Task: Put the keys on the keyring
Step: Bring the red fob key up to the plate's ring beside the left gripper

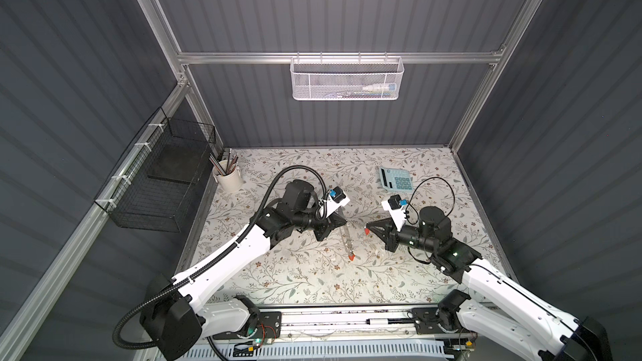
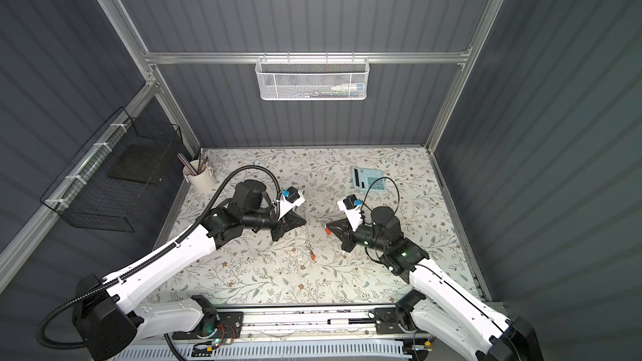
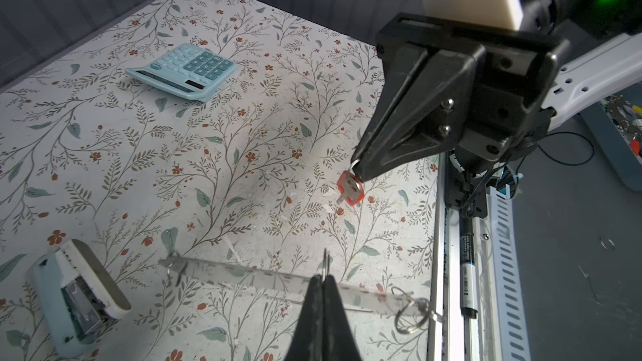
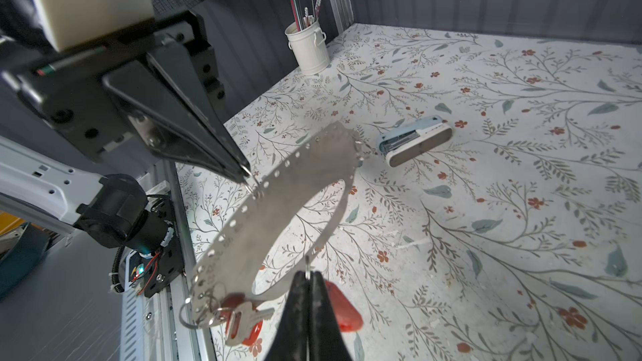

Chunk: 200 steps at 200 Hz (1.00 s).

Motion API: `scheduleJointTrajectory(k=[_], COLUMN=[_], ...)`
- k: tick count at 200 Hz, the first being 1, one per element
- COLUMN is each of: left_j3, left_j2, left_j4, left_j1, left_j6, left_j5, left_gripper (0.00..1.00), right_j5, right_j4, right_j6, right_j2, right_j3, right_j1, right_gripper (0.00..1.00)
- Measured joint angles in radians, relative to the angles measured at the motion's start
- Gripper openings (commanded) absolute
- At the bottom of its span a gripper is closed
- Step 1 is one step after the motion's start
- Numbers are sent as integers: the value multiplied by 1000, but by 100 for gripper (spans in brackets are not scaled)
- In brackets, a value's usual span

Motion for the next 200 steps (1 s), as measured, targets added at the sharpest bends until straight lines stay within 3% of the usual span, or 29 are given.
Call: scheduleJointTrajectory(k=[99, 200], left_j3=[17, 18], left_j2=[48, 48], left_j4=[53, 78], left_j1=[-44, -62], left_j6=[-61, -73], left_j5=[-13, -13], left_gripper=[0, 0], right_j5=[-71, -48], right_j4=[24, 38], right_j6=[55, 114], right_j2=[37, 87], right_j3=[16, 46], right_j1=[45, 46], right_gripper=[0, 0])
